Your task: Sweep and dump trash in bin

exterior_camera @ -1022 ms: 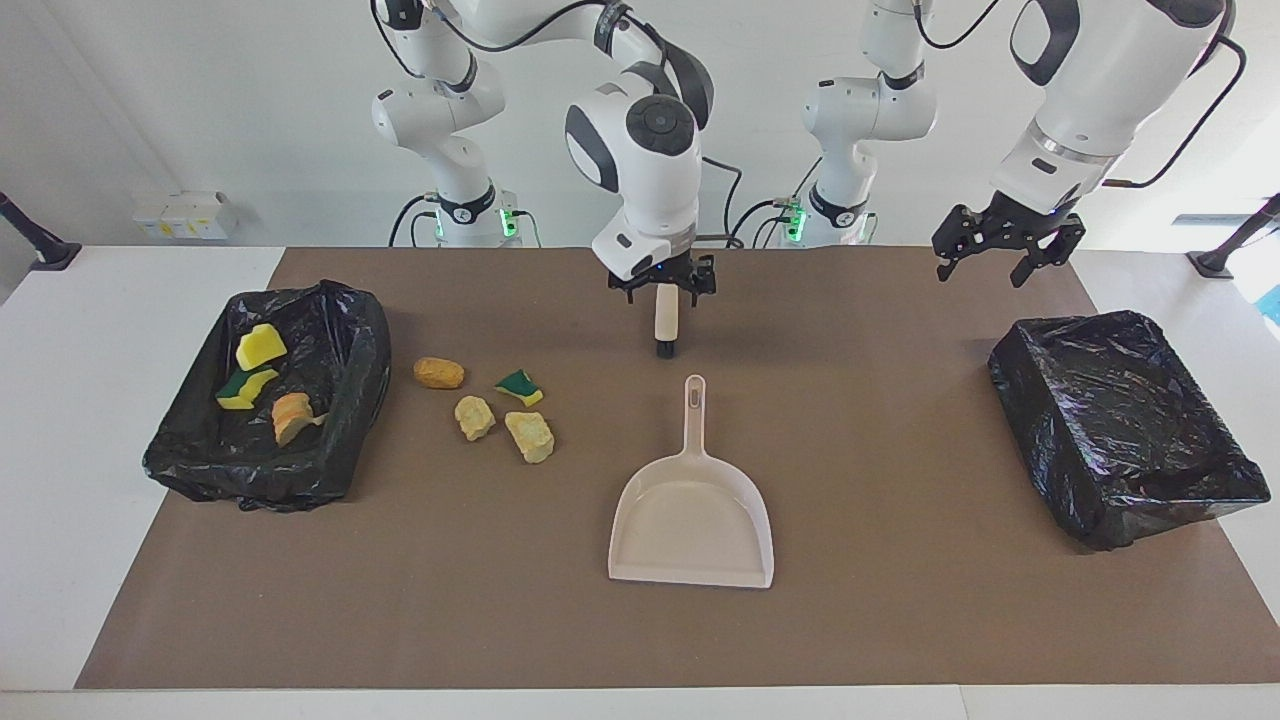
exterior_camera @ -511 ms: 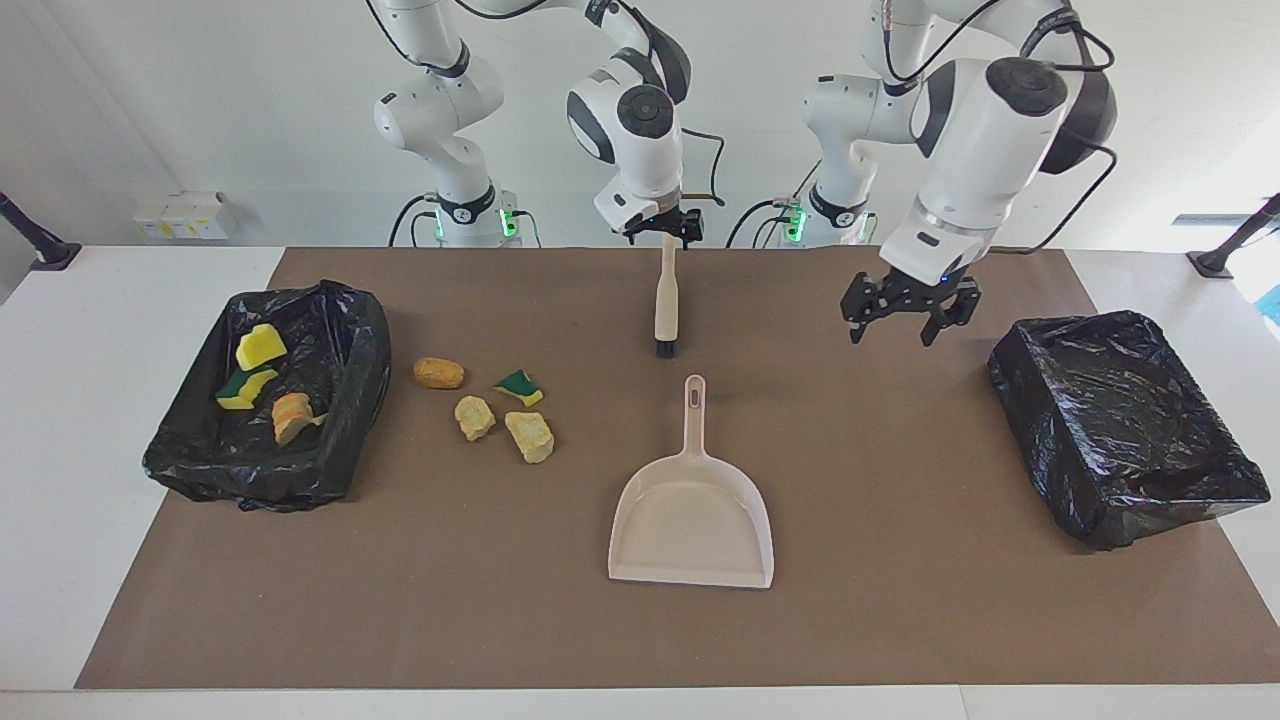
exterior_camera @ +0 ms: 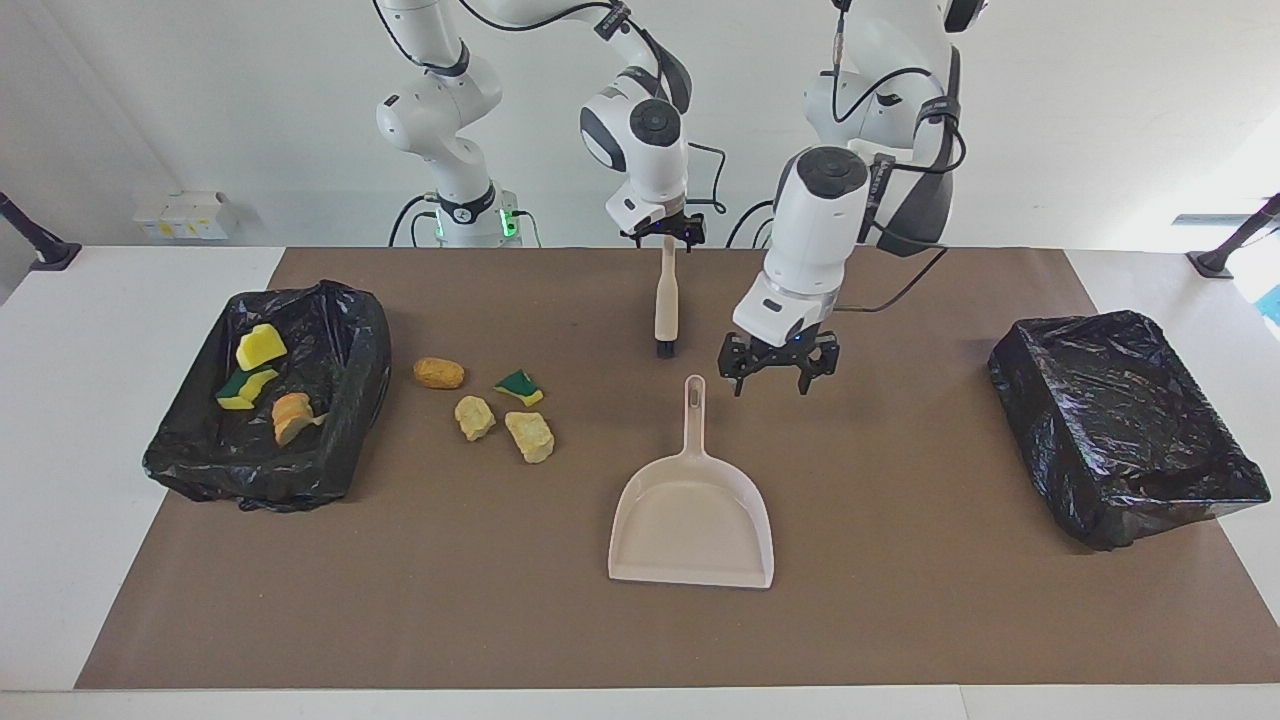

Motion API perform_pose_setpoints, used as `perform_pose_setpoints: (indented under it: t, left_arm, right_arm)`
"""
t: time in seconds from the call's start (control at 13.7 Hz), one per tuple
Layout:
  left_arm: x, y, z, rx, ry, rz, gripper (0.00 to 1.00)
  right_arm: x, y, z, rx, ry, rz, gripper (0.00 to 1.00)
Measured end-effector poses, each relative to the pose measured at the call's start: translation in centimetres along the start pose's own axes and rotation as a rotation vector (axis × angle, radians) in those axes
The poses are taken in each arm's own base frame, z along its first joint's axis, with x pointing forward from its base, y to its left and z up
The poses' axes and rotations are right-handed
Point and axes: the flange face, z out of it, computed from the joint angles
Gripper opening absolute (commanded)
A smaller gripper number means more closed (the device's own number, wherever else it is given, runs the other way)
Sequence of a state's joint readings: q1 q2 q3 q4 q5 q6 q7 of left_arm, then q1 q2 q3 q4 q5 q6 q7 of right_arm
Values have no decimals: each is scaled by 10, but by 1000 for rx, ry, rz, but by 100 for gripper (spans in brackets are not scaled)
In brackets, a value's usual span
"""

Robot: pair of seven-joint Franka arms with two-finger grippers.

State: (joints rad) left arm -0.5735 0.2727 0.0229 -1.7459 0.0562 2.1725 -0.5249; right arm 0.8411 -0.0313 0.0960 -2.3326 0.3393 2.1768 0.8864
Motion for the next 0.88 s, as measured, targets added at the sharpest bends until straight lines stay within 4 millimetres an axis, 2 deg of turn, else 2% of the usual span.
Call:
perform_pose_setpoints:
  t: [0.15,0.22,0.29,0.37,0.44,0.73,0.88]
  left_arm:
    - [-12,25,22,-6,4,33,100]
    - [-18,33,32,-10,5,46,100]
    - [-24,39,40,-12,4,55,100]
    - [-28,40,46,-13,3,60,100]
    - [-30,42,52,-12,1,63,100]
    - [-42,62,92,18,28,53,100]
    - [-40,61,92,22,34,47,100]
  right_arm:
    - [0,-1,1,4,4,-2,76]
    - [1,-2,0,15,13,-1,69]
    - [2,-2,1,26,24,0,48]
    - [3,-1,3,34,33,2,9]
    - [4,-1,4,38,38,3,0]
    - [4,0,5,39,39,4,0]
    - [6,-3,0,42,37,5,0]
